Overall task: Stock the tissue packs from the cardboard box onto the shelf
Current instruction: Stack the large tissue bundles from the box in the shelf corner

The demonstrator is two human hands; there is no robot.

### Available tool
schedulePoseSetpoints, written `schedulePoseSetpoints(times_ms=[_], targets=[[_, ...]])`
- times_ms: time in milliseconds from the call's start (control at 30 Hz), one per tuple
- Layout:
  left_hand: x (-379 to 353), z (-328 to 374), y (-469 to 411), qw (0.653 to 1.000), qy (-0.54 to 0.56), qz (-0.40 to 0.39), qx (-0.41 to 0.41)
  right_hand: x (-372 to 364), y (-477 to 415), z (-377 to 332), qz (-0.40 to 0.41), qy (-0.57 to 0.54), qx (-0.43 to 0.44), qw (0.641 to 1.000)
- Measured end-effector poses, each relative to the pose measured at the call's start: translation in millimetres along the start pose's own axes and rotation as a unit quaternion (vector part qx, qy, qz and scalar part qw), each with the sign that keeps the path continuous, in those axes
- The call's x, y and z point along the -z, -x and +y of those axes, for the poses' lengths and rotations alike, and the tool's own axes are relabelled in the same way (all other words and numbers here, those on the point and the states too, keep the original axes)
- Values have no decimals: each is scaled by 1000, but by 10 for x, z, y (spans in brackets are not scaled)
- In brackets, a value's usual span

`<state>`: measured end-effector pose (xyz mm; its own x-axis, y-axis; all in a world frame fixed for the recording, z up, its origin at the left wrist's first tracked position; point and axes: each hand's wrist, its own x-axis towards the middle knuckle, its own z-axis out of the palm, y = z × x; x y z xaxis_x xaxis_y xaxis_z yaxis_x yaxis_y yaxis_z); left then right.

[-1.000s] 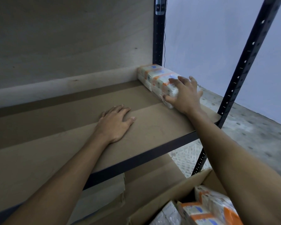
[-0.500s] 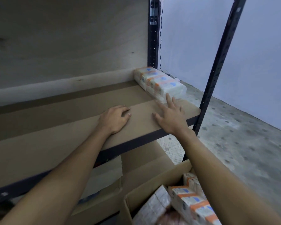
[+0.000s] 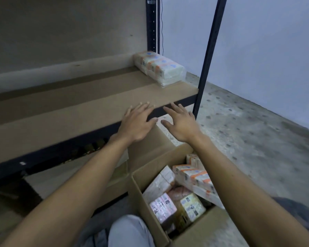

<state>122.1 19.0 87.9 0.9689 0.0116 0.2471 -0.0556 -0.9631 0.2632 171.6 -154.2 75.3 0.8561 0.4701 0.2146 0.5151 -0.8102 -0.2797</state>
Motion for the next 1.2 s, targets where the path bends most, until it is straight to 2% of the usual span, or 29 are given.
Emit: schedulePoseSetpoints(times_ms=[133,233,533,667,833,900,1000,1200], targets=[[-274,276,237,997,21,3,-73,-143,486,205,-36,16,-20,999],[-587,440,396,988,86,-72,-103,-309,873,477,-81,13,-57,995],[-1681,777,726,953,122,-240,-138,-744,1789,1201,-184,44,-140,972],[-2062,844,699,937,106,-286,-173,-836,1906,1337,-166,59,-124,977],[-2437,862,700,914,142,-327,-196,-948,1975,1443,-132,45,-114,984],[-2550,841,721,912,155,-327,-193,-1007,2004,1490,-94,24,-106,990],[-2741,808,771,926,152,-278,-204,-1119,2011,1574,-44,1,-97,994],[-2938,830,800,942,225,-191,-164,-1187,1951,1646,0,-44,-97,994]])
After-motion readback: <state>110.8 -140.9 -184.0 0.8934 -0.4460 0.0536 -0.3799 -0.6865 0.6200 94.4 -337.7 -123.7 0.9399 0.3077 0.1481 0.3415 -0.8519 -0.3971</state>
